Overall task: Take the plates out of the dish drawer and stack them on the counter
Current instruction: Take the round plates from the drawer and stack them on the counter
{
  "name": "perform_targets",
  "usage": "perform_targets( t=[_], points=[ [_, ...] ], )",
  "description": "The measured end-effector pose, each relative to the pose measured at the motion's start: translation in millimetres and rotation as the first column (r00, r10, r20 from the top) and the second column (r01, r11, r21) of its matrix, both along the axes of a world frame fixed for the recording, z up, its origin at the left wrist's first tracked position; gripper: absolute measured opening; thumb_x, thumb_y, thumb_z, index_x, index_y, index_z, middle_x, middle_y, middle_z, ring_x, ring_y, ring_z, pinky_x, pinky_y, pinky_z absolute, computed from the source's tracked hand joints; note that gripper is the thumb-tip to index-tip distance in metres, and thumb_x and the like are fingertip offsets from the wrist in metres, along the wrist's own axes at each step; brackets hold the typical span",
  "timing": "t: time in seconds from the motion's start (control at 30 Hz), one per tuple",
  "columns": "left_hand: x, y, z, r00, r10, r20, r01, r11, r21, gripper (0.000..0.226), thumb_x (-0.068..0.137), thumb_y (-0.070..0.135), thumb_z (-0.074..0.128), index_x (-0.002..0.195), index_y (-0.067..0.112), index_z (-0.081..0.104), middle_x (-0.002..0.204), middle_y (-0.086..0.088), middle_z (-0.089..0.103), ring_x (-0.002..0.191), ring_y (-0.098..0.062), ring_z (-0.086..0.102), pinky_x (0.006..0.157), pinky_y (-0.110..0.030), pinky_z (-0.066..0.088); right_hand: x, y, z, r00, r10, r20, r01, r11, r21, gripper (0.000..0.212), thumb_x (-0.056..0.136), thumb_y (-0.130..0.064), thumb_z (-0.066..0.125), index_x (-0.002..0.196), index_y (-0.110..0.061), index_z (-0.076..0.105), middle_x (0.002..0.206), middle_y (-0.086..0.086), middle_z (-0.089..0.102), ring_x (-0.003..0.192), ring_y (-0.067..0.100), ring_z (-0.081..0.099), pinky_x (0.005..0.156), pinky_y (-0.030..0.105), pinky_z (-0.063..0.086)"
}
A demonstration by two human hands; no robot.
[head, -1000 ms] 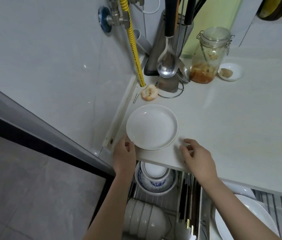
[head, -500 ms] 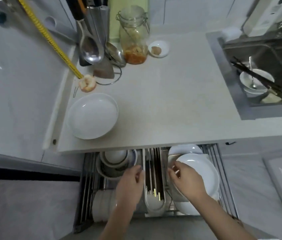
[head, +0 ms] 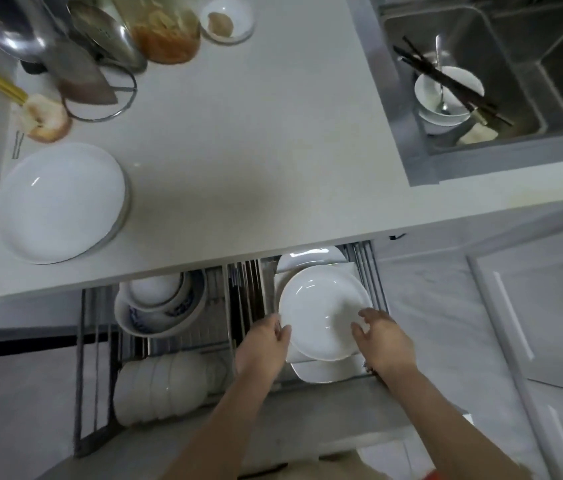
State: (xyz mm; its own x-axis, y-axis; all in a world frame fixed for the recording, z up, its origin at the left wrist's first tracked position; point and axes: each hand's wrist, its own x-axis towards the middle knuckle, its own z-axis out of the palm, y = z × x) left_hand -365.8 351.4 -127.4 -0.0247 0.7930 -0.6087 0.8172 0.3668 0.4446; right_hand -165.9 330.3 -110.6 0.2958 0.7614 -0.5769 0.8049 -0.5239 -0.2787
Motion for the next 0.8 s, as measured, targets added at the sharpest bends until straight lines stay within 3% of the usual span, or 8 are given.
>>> perform_targets(
  t=[0.1, 0.23, 0.53, 0.67, 0.8],
  points=[
    [11.3, 5.7, -15.0, 0.998, 0.021, -0.059, -0.023, 0.999, -0.034, 0.037, 0.092, 0.039, 0.045, 0.128, 0.028, 0.048, 0.121, 0.002, 0.062, 0.107, -0.020, 0.060, 0.081, -0.033, 0.049, 14.2, 8.6, -11.7, 1.000, -0.011, 0.028, 0.012, 0.999, -0.036, 0.040, 0.094, -0.034, 0.047, 0.130, -0.017, 0.049, 0.128, 0.007, 0.053, 0.111, 0.026, 0.059, 0.085, 0.037, 0.052],
    [16.9, 14.5, -32.9, 0.979, 0.069, -0.193, -0.084, 0.994, -0.070, 0.042, 0.093, 0.032, 0.042, 0.134, 0.023, 0.040, 0.122, -0.007, 0.058, 0.107, -0.028, 0.060, 0.076, -0.035, 0.045, 23.1, 24.4, -29.7, 0.998, -0.016, 0.059, 0.022, 0.995, -0.094, 0.035, 0.095, -0.028, 0.046, 0.125, -0.011, 0.046, 0.118, 0.014, 0.058, 0.107, 0.032, 0.059, 0.082, 0.040, 0.050],
    [24.5, 19.2, -63.2, 0.976, -0.015, -0.215, -0.006, 0.995, -0.097, 0.031, 0.094, 0.032, 0.041, 0.121, 0.016, 0.046, 0.107, -0.009, 0.066, 0.097, -0.030, 0.062, 0.071, -0.034, 0.047, 26.9, 31.9, -55.2, 0.998, 0.013, 0.058, -0.008, 0.996, -0.088, 0.029, 0.095, -0.017, 0.044, 0.121, -0.005, 0.046, 0.106, 0.019, 0.064, 0.096, 0.035, 0.062, 0.074, 0.041, 0.051],
    [24.5, 19.0, -65.0, 0.974, -0.023, -0.225, 0.010, 0.998, -0.056, 0.032, 0.093, 0.028, 0.041, 0.124, 0.020, 0.046, 0.101, -0.007, 0.067, 0.092, -0.027, 0.063, 0.066, -0.031, 0.044, 25.8, 28.4, -57.8, 0.999, 0.015, 0.050, -0.012, 0.998, -0.056, 0.032, 0.092, -0.011, 0.043, 0.124, -0.008, 0.044, 0.102, 0.019, 0.062, 0.091, 0.035, 0.060, 0.063, 0.034, 0.042],
    [21.1, 19.0, -57.7, 0.979, -0.010, -0.205, 0.007, 1.000, -0.015, 0.037, 0.091, 0.022, 0.041, 0.127, 0.027, 0.043, 0.091, -0.005, 0.066, 0.078, -0.024, 0.060, 0.061, -0.029, 0.042, 23.2, 26.6, -52.7, 0.999, -0.007, 0.033, 0.008, 0.999, -0.042, 0.036, 0.090, -0.009, 0.043, 0.126, -0.010, 0.044, 0.104, 0.019, 0.061, 0.092, 0.036, 0.059, 0.063, 0.031, 0.038]
  ],
)
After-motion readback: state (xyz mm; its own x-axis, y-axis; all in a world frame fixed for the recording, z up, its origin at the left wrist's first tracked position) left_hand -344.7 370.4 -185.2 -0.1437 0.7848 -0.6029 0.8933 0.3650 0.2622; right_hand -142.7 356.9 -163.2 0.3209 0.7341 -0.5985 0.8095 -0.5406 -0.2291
